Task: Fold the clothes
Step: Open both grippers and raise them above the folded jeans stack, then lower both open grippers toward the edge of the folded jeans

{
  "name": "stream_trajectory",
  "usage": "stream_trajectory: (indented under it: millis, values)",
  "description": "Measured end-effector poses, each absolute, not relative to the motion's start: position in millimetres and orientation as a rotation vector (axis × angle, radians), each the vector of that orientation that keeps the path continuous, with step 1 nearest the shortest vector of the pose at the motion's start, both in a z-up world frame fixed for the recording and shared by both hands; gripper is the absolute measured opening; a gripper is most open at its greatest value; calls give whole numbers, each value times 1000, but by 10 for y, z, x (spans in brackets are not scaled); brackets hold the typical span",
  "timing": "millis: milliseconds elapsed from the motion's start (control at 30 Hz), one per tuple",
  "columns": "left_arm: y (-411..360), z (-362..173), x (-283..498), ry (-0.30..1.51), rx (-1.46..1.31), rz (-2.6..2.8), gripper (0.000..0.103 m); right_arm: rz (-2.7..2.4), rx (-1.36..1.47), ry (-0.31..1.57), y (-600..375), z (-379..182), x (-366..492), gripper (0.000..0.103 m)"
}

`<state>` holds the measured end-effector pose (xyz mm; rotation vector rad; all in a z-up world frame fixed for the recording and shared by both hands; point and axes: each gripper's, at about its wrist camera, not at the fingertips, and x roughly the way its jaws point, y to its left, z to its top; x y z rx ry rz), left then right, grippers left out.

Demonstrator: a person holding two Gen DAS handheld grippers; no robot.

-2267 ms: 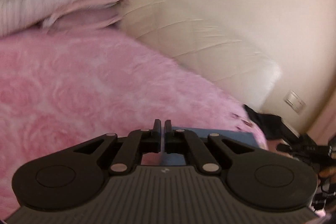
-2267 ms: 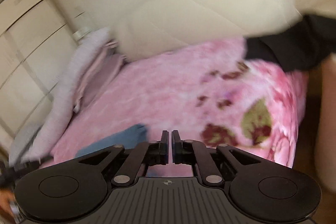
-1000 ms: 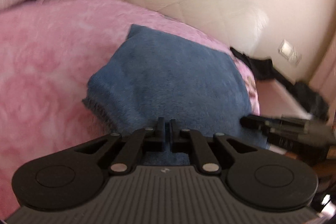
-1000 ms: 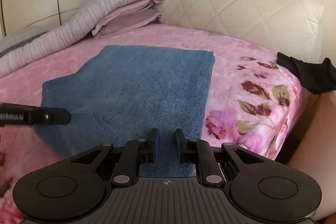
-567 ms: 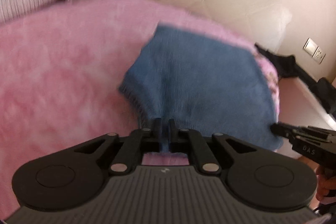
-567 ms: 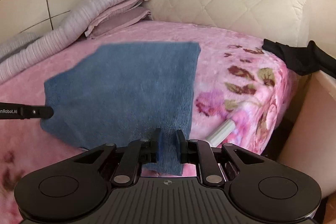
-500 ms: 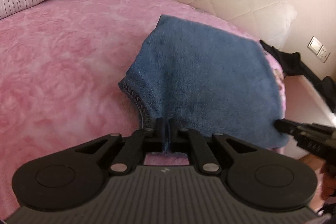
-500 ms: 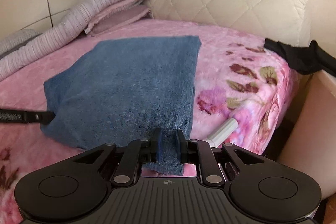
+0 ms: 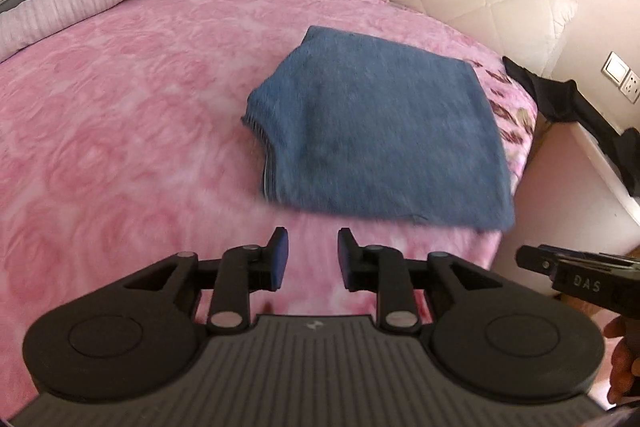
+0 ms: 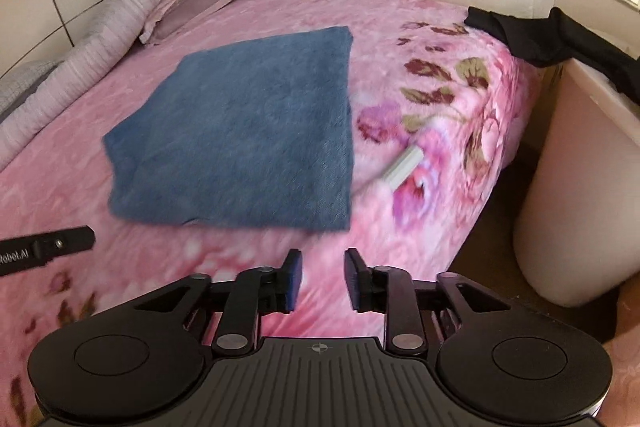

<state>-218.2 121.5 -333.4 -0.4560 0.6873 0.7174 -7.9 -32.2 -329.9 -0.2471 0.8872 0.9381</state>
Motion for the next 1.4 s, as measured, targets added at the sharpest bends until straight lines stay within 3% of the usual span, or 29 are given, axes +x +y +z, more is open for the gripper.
stream_trajectory:
  millis: [67, 167, 967, 1400]
  values:
    - [1092, -3255, -2258, 693, -452, 727, 25, 931, -245, 884, -381, -3215, -153, 43]
    - [908, -3137, -2371, 702, -446, 741, 27, 919, -239, 856, -489, -3060, -250, 49]
    - [-217, -2457, -2862, 634, -306, 709, 30, 924, -184, 722, -1334, -2382, -943, 50]
    - [235, -2791, -2599, 732, -335, 738, 31, 907, -253, 795, -972, -2742, -683, 50]
